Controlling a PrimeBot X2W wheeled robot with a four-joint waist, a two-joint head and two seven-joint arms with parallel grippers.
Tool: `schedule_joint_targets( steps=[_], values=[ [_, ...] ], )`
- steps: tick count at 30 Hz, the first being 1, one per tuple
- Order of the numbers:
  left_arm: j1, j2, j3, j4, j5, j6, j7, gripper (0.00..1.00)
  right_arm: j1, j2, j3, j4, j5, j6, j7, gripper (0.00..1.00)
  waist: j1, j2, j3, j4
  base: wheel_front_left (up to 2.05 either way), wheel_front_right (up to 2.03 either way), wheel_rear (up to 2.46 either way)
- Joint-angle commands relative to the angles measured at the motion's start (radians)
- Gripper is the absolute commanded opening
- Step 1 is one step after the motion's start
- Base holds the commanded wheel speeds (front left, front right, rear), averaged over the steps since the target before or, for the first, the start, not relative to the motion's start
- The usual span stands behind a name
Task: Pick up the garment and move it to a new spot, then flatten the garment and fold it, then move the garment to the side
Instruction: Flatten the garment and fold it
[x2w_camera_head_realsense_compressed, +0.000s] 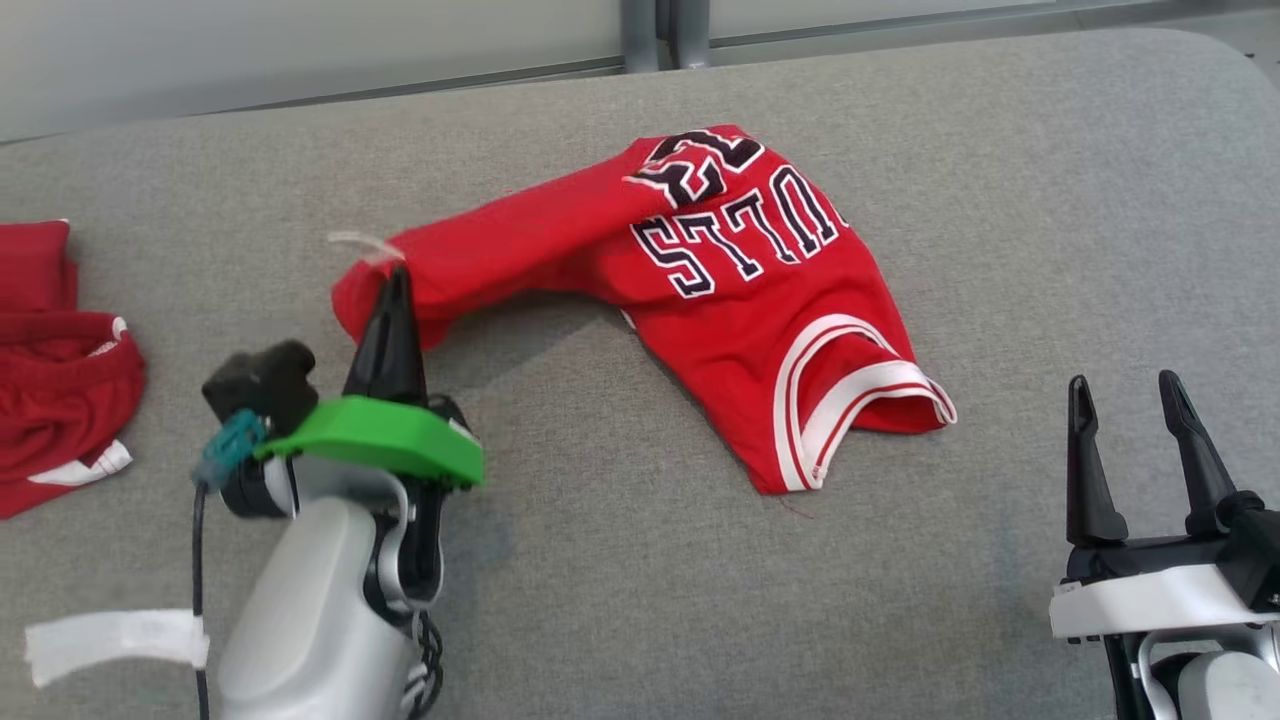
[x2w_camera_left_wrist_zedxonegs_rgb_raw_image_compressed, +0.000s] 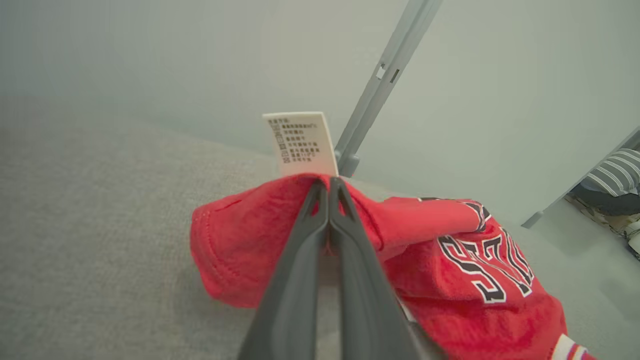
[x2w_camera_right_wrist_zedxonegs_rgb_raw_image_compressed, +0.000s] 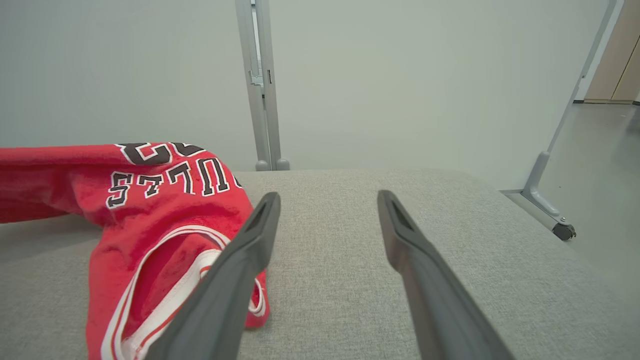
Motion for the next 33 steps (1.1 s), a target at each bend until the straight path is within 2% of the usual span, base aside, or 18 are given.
schedule_joint_targets(
  steps=[1,3,4,5,7,8,10,12,14,17,18,22,25,33],
  values=[
    [0.048,-0.011,0.02,-0.004,0.016,-0.018,-0.003,0.03,0.01,-0.002,0.001,-0.005,-0.014,0.0,-0.003,1.0,0.0,0.0068,-0.001,0.024,0.0,0.0,0.0],
    [0.086,-0.027,0.045,-0.015,0.033,-0.055,-0.003,0.08,0.009,-0.002,0.004,-0.007,-0.024,0.0,-0.003,1.0,0.0,0.0068,-0.001,0.039,0.0,0.0,0.0],
    [0.102,-0.034,0.054,-0.018,0.038,-0.075,-0.003,0.15,0.011,-0.002,0.006,-0.008,-0.03,0.0,-0.003,1.0,0.0,0.0068,-0.002,0.046,0.0,0.0,0.0],
    [0.119,-0.04,0.066,-0.021,0.044,-0.093,-0.003,0.15,0.013,-0.002,0.008,-0.008,-0.036,0.0,-0.003,1.0,0.0,0.0068,-0.005,0.053,0.0,0.0,0.0],
    [0.148,-0.045,0.096,-0.031,0.058,-0.113,-0.003,0.16,0.016,-0.002,0.015,-0.009,-0.047,0.0,-0.003,1.0,0.0,0.0068,-0.01,0.062,0.0,0.0,0.0],
    [0.162,-0.046,0.113,-0.036,0.064,-0.12,-0.003,0.21,0.014,-0.002,0.017,-0.01,-0.052,0.0,-0.003,1.0,0.0,0.0068,-0.01,0.063,0.0,0.0,0.0],
    [0.189,-0.05,0.118,-0.045,0.056,-0.138,-0.003,0.39,0.011,-0.003,0.02,-0.011,-0.055,0.0,-0.003,1.0,0.0,0.0068,-0.015,0.065,0.0,0.0,0.0],
    [0.215,-0.051,0.105,-0.058,0.034,-0.145,-0.003,0.49,0.011,-0.006,0.024,-0.013,-0.056,0.0,-0.003,1.0,0.0,0.0068,-0.017,0.064,0.0,0.0,0.0],
    [0.243,-0.051,0.095,-0.073,0.021,-0.134,-0.003,0.69,0.012,-0.01,0.029,-0.016,-0.055,0.0,-0.003,1.0,0.0,0.0068,-0.017,0.061,0.0,0.0,0.0],
    [0.281,-0.051,0.033,-0.075,0.014,-0.13,-0.001,0.95,0.018,-0.013,0.028,-0.022,-0.055,0.0,-0.003,1.0,0.0,0.0068,-0.018,0.056,0.0,0.0,0.0],
    [0.287,-0.052,-0.01,-0.06,0.009,-0.138,-0.001,1.0,0.021,-0.013,0.029,-0.022,-0.055,0.0,-0.003,1.0,0.0,0.0068,-0.017,0.053,0.0,0.0,0.0],
    [0.244,-0.049,-0.165,0.006,-0.04,-0.156,0.032,1.0,0.013,-0.021,0.038,-0.019,-0.053,0.0,-0.003,1.0,0.0,0.0068,-0.007,0.04,0.0,0.0,0.0],
    [0.169,-0.049,-0.271,0.075,-0.064,-0.146,0.076,1.0,-0.007,-0.026,0.047,-0.025,-0.053,0.0,-0.003,1.0,0.0,0.0068,0.012,0.015,0.0,0.0,0.0],
    [0.019,-0.049,-0.417,0.214,-0.076,-0.139,0.136,1.0,-0.034,-0.016,0.052,-0.034,-0.045,0.0,-0.003,1.0,0.0,0.0068,0.069,-0.057,0.0,0.0,0.0]
  ],
)
